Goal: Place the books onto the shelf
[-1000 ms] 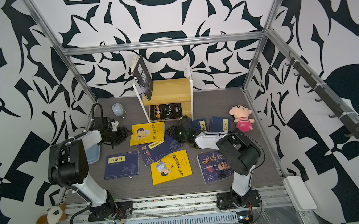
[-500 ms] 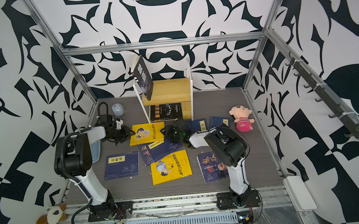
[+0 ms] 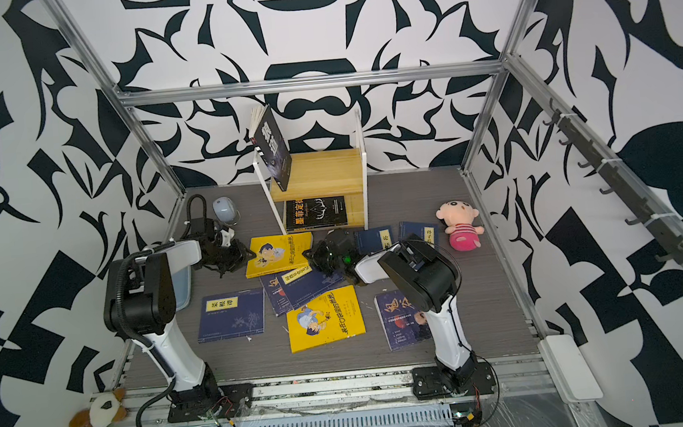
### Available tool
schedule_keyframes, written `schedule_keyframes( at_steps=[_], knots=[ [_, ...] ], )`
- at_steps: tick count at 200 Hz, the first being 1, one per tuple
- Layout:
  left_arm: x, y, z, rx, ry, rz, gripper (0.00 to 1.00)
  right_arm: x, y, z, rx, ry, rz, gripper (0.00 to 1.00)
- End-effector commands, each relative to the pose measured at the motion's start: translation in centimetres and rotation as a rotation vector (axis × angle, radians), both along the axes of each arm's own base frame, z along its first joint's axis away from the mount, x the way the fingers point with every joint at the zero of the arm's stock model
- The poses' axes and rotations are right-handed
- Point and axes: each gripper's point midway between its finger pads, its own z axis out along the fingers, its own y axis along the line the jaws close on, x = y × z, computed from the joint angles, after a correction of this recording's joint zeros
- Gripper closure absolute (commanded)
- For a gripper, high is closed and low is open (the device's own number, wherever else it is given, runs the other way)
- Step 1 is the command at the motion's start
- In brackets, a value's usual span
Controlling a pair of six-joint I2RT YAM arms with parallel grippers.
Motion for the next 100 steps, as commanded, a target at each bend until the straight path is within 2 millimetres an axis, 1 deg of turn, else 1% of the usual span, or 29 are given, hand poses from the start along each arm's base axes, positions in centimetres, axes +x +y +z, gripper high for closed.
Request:
schedule_keyframes(
  at_steps=[1, 12, 31, 53, 59, 65, 67, 69, 81, 100],
  knots=[
    [-1.8, -0.2, -1.1, 0.025, 0.079, -0.011, 0.55, -0.5, 1.1, 4.3, 0.094, -0.080, 0.035, 0.98],
    [-1.8, -0.1, -0.3, 0.037, 0.054, -0.019, 0.44, -0.8, 0.9, 4.9, 0.116, -0.083, 0.034, 1.00],
    [-2.0, 0.0, 1.7, 0.054, -0.014, -0.049, 0.36, -1.4, 0.6, 6.1, 0.166, -0.091, 0.029, 1.00],
    [-2.3, 0.3, 4.0, 0.050, -0.074, -0.040, 0.20, -2.2, -0.1, 7.3, 0.221, -0.097, 0.017, 1.00],
    [-2.3, 0.5, 4.6, 0.042, -0.089, -0.035, 0.16, -2.4, -0.3, 7.9, 0.240, -0.106, 0.014, 1.00],
    [-2.4, 0.6, 5.2, 0.032, -0.103, -0.029, 0.16, -2.6, -0.5, 8.3, 0.257, -0.114, 0.010, 1.00],
    [-2.4, 0.6, 5.4, 0.026, -0.110, -0.028, 0.12, -2.7, -0.5, 8.6, 0.264, -0.118, 0.009, 1.00],
    [-2.4, 0.6, 5.6, 0.022, -0.114, -0.025, 0.11, -2.7, -0.6, 8.8, 0.269, -0.121, 0.007, 1.00],
    [-2.4, 0.9, 6.9, -0.006, -0.145, -0.009, 0.07, -3.0, -1.1, 10.0, 0.300, -0.144, -0.004, 1.00],
    [-2.5, 0.8, 9.3, -0.082, -0.203, 0.008, 0.03, -3.4, -1.5, 12.2, 0.325, -0.193, 0.001, 1.00]
  ],
)
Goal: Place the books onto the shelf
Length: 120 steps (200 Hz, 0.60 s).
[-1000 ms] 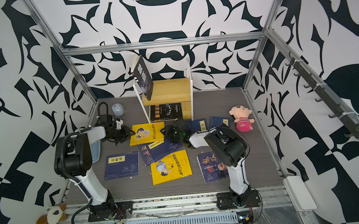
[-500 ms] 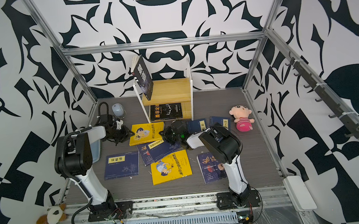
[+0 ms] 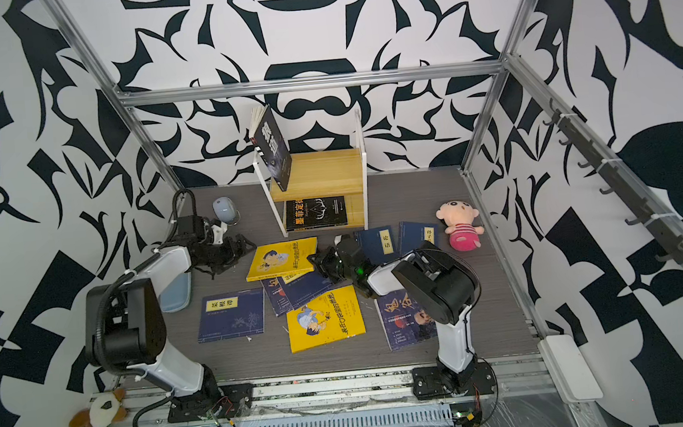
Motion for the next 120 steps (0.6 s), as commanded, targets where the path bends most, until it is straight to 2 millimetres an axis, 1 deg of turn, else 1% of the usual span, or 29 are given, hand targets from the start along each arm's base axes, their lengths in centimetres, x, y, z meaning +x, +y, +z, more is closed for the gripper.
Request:
schedule_keyframes(
  at_steps=[1, 25, 47, 73, 98, 120],
  knots=[
    [-0.9, -0.3, 2.4, -0.098, -0.040, 0.005, 0.03, 0.1, 0.7, 9.0, 0.193, -0.196, 0.010, 1.00],
    [-1.3, -1.1, 5.5, -0.210, -0.112, -0.012, 0.00, -0.3, 0.1, 11.2, 0.227, -0.251, 0.002, 1.00],
    [-1.9, -1.7, 7.2, -0.303, -0.149, -0.020, 0.00, -0.5, 0.1, 13.6, 0.278, -0.302, 0.006, 1.00],
    [-2.8, -3.2, 8.3, -0.443, -0.147, -0.056, 0.00, -0.7, 0.1, 16.3, 0.333, -0.366, 0.013, 1.00],
    [-2.9, -3.7, 9.3, -0.515, -0.132, -0.066, 0.02, -0.9, 0.0, 18.2, 0.372, -0.412, 0.011, 1.00],
    [-2.8, -3.8, 9.5, -0.540, -0.119, -0.066, 0.07, -1.1, 0.3, 19.0, 0.388, -0.426, 0.024, 1.00]
  ],
)
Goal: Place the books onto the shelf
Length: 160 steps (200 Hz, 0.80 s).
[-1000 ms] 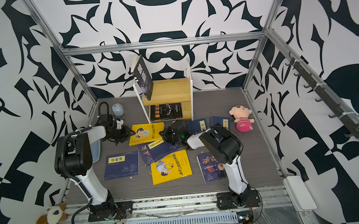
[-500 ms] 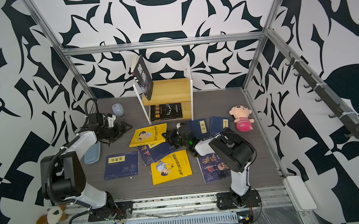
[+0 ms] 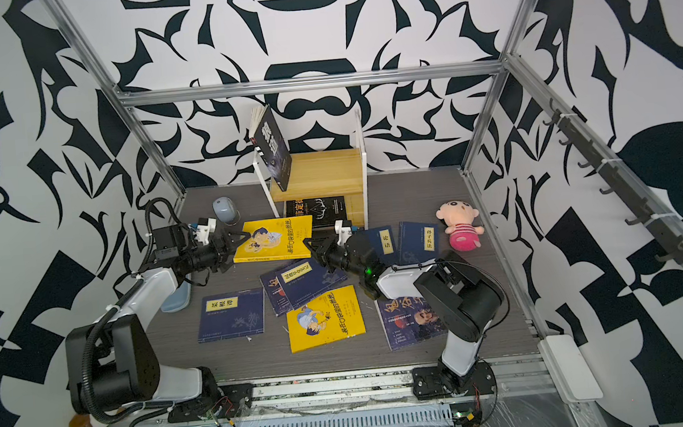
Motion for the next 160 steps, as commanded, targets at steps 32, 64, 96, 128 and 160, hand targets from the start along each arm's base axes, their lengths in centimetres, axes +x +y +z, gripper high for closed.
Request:
schedule_keyframes(
  at_steps=[32, 64, 96, 128, 160],
  knots=[
    [0.7, -0.8, 2.6, -0.128, -0.013, -0.035, 0.27, -1.1, 1.2, 9.9, 0.180, -0.235, 0.059, 1.00],
    [1.4, -0.7, 2.4, -0.136, 0.010, -0.030, 0.55, -1.4, 1.9, 9.5, 0.177, -0.230, 0.087, 1.00],
    [1.8, -0.5, 2.2, -0.124, 0.014, -0.020, 0.93, -1.7, 1.7, 8.0, 0.134, -0.221, 0.093, 1.00],
    [1.3, -0.4, 2.9, -0.100, -0.010, -0.010, 1.00, -2.4, 0.6, 5.9, -0.050, -0.257, 0.077, 0.76],
    [0.4, -0.1, 4.0, -0.057, -0.069, 0.008, 1.00, -2.9, -2.7, 4.5, -0.416, -0.348, 0.027, 0.51]
  ],
)
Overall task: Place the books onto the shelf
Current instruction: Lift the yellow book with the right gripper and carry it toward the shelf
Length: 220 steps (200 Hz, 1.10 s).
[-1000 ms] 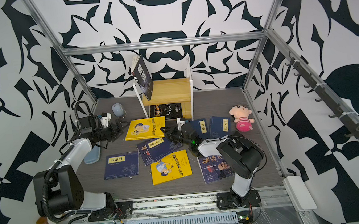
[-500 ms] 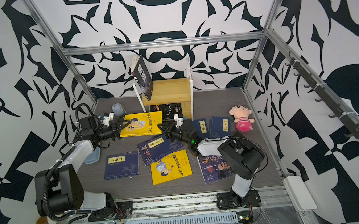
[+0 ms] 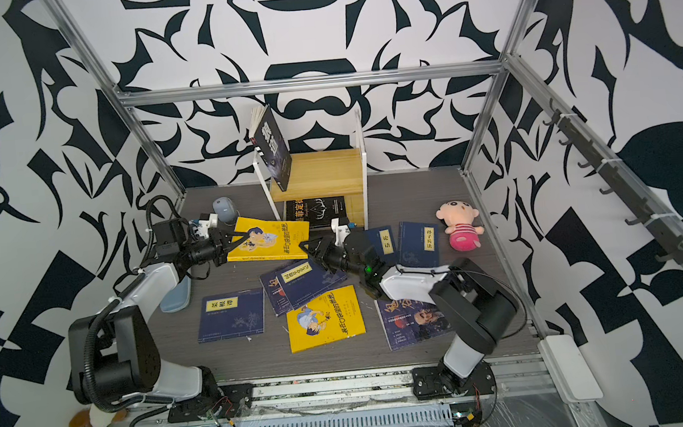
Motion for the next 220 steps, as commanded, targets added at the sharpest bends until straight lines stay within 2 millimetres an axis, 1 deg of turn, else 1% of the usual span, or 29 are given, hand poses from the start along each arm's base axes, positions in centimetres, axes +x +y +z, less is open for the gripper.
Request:
schedule_keyframes(
  at_steps=[1, 6, 14, 27, 33, 45, 51, 59, 61, 67, 78, 91, 110, 133, 154, 176, 186, 208, 220],
  knots=[
    [-0.5, 0.5, 2.2, 0.050, -0.101, 0.023, 1.00, -0.7, -2.2, 3.0, -0.225, -0.232, -0.019, 0.51],
    [-0.6, 0.5, 2.4, 0.054, -0.107, 0.026, 1.00, -0.7, -2.8, 2.9, -0.275, -0.246, -0.029, 0.48],
    [-0.7, 0.6, 2.6, 0.061, -0.111, 0.036, 1.00, -0.8, -3.7, 3.3, -0.341, -0.281, -0.043, 0.44],
    [-0.7, 0.9, 2.7, 0.077, -0.099, 0.060, 1.00, -0.9, -4.7, 3.6, -0.446, -0.333, -0.058, 0.41],
    [-0.7, 1.0, 2.7, 0.078, -0.092, 0.068, 1.00, -1.0, -5.0, 3.9, -0.502, -0.368, -0.061, 0.40],
    [-0.7, 1.2, 2.7, 0.085, -0.077, 0.088, 1.00, -1.7, -4.8, 4.9, -0.623, -0.472, -0.051, 0.38],
    [-0.6, 1.4, 2.6, 0.090, -0.065, 0.100, 1.00, -2.2, -4.4, 5.7, -0.691, -0.550, -0.042, 0.37],
    [-0.5, 1.5, 2.6, 0.093, -0.057, 0.112, 1.00, -3.2, -3.3, 6.6, -0.773, -0.666, -0.007, 0.37],
    [-0.5, 1.5, 2.6, 0.093, -0.057, 0.113, 1.00, -3.0, -3.5, 6.8, -0.813, -0.693, -0.028, 0.37],
    [-0.5, 1.5, 2.7, 0.093, -0.053, 0.116, 1.00, -3.5, -2.8, 7.5, -0.883, -0.780, -0.022, 0.36],
    [-0.5, 1.6, 2.8, 0.087, -0.045, 0.122, 1.00, -4.6, -1.0, 8.2, -0.987, -0.937, 0.018, 0.36],
    [-0.5, 1.6, 2.9, 0.083, -0.040, 0.126, 1.00, -5.3, 0.6, 8.8, -1.090, -1.078, 0.038, 0.36],
    [-0.7, 1.5, 3.2, 0.074, -0.036, 0.124, 1.00, -5.8, 2.5, 8.3, -1.209, -1.230, 0.089, 0.36],
    [-1.0, 1.3, 3.3, 0.061, -0.027, 0.118, 1.00, -5.5, 4.2, 7.2, -1.326, -1.345, 0.143, 0.36],
    [-1.0, 1.1, 3.6, 0.049, -0.023, 0.111, 1.00, -4.7, 5.6, 6.1, -1.401, -1.396, 0.186, 0.36],
    [-1.0, 1.1, 3.3, 0.044, -0.007, 0.108, 1.00, -3.9, 7.2, 4.8, -1.463, -1.429, 0.230, 0.36],
    [-1.0, 0.9, 3.1, 0.045, -0.005, 0.104, 1.00, -3.5, 7.8, 4.5, -1.494, -1.440, 0.233, 0.36],
    [-1.2, 0.7, 2.9, 0.046, -0.004, 0.098, 1.00, -2.2, 8.9, 4.4, -1.541, -1.450, 0.189, 0.34],
    [-1.2, 0.7, 2.9, 0.046, -0.005, 0.097, 1.00, -1.9, 9.7, 4.1, -1.556, -1.468, 0.183, 0.33]
  ],
)
